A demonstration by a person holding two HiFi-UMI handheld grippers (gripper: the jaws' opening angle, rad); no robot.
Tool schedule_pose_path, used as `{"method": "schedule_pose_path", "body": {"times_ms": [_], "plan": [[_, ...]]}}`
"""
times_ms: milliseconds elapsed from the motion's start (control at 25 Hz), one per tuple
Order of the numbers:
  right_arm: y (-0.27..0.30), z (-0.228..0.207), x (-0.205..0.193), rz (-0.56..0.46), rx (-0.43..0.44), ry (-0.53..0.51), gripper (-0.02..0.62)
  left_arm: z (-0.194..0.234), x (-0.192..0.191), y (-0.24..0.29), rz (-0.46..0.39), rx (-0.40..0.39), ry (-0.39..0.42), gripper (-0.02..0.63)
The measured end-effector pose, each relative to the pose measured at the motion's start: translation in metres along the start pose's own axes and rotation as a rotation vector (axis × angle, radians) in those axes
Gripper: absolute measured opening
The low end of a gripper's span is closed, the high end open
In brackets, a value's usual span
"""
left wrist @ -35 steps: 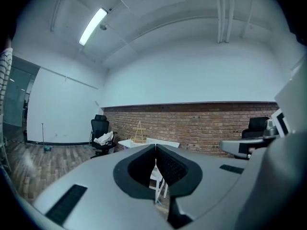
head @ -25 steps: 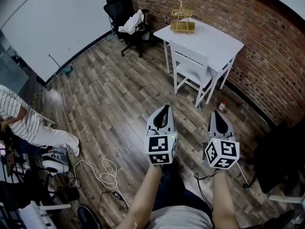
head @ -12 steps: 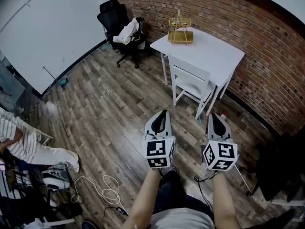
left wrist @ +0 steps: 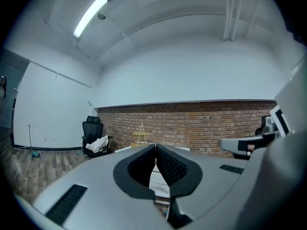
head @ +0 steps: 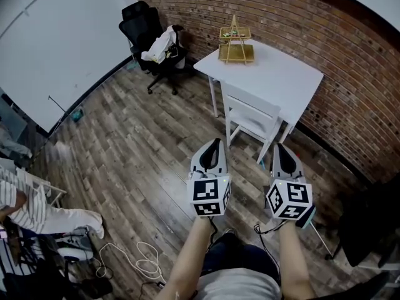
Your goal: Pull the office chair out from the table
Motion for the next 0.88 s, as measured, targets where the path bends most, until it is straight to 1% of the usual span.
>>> {"method": "schedule_pose_path", "body": {"times_ms": [160,360,560,880], "plan": [[0.025,0.004,0.001,-0.002,-0.018,-0.003,0.014,0.018,0.0,0.024,-0.003,-0.015,-0.002,0.015],[0.047,0.006,-0.002,0.02,-0.028,-0.016,0.014,0.03,-0.005,0.044,0.01,-0.026,-0.013,0.015],[0.073,0.003,-0.001,0.024,-0.023,-0.019,0.014,0.04,-0.007,0.067,0.026,-0.021,-0.014,0.014],[0.128,-0.003,-0.005,0.06,0.007,-0.034,0.014,0.06,-0.011,0.116,0.041,-0.009,-0.022,0.015]]}}
Point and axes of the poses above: the fingertips, and each gripper's own axes: y forward along the fingers, z to its left, x out of its top, the point moved 10 cm from there along -y, backward along the fingers, and after that the axes turned 6 degrees about -x, right-handed, at the moved point
